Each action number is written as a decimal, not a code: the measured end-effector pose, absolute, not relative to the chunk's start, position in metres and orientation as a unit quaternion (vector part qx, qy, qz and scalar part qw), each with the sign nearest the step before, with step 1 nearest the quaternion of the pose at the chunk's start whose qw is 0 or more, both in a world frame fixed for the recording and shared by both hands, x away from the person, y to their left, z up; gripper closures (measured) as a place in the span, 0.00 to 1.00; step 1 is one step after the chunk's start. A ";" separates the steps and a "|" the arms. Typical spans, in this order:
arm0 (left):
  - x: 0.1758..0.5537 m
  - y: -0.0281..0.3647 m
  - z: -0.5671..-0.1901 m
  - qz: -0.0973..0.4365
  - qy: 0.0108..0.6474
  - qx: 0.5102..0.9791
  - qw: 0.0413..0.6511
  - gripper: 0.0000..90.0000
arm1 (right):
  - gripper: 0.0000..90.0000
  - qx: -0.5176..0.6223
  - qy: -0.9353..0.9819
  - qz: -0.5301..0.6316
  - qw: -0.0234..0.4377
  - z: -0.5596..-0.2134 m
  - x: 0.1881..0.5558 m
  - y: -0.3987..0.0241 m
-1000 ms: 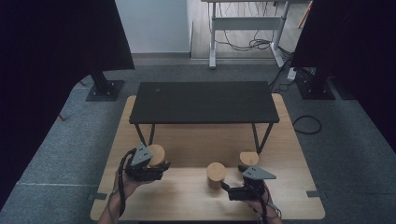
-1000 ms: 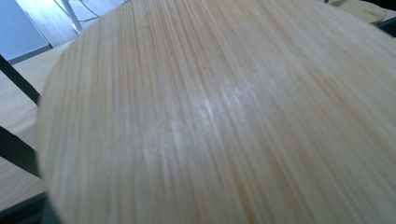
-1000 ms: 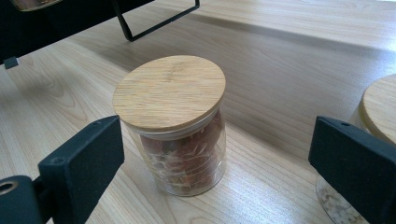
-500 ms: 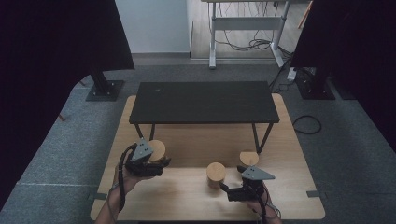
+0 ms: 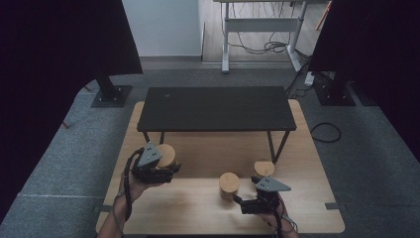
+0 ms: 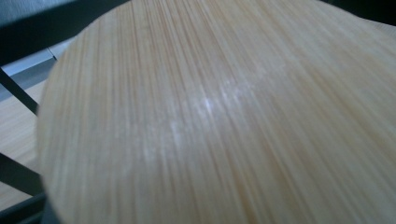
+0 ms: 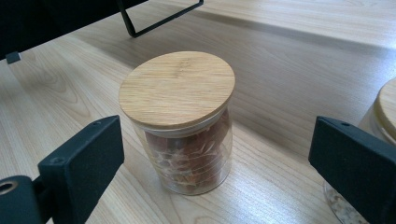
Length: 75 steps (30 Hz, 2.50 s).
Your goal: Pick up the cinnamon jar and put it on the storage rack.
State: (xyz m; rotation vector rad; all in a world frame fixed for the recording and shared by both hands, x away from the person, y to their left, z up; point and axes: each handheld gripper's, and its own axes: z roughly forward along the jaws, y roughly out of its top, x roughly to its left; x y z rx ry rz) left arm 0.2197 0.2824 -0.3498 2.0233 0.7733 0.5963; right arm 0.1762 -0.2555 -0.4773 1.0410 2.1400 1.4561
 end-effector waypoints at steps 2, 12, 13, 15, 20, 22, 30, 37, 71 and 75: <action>0.220 0.282 -0.347 0.240 0.308 0.812 0.434 0.28 | 0.03 0.367 0.756 0.514 0.174 -0.477 0.176 -0.255; 0.223 0.283 -0.336 0.244 0.306 0.809 0.438 0.28 | 0.03 0.367 0.755 0.514 0.175 -0.478 0.176 -0.255; 0.223 0.283 -0.335 0.245 0.306 0.808 0.439 0.28 | 0.03 0.367 0.755 0.514 0.176 -0.478 0.176 -0.255; 0.223 0.284 -0.334 0.244 0.306 0.807 0.442 0.28 | 0.03 0.367 0.755 0.513 0.176 -0.478 0.176 -0.255; 0.224 0.284 -0.330 0.245 0.304 0.807 0.443 0.28 | 0.03 0.367 0.756 0.513 0.175 -0.478 0.176 -0.255; 0.225 0.284 -0.329 0.246 0.303 0.806 0.445 0.28 | 0.03 0.367 0.756 0.513 0.175 -0.478 0.176 -0.255; 0.227 0.286 -0.325 0.245 0.303 0.803 0.450 0.28 | 0.03 0.369 0.756 0.512 0.175 -0.478 0.176 -0.255; 0.228 0.286 -0.322 0.244 0.302 0.802 0.454 0.28 | 0.03 0.369 0.756 0.513 0.175 -0.478 0.176 -0.255; 0.248 0.281 -0.299 0.242 0.288 0.806 0.457 0.28 | 0.03 0.367 0.760 0.506 0.177 -0.477 0.176 -0.253; 0.250 0.279 -0.295 0.244 0.284 0.805 0.459 0.28 | 0.03 0.368 0.761 0.504 0.175 -0.477 0.176 -0.253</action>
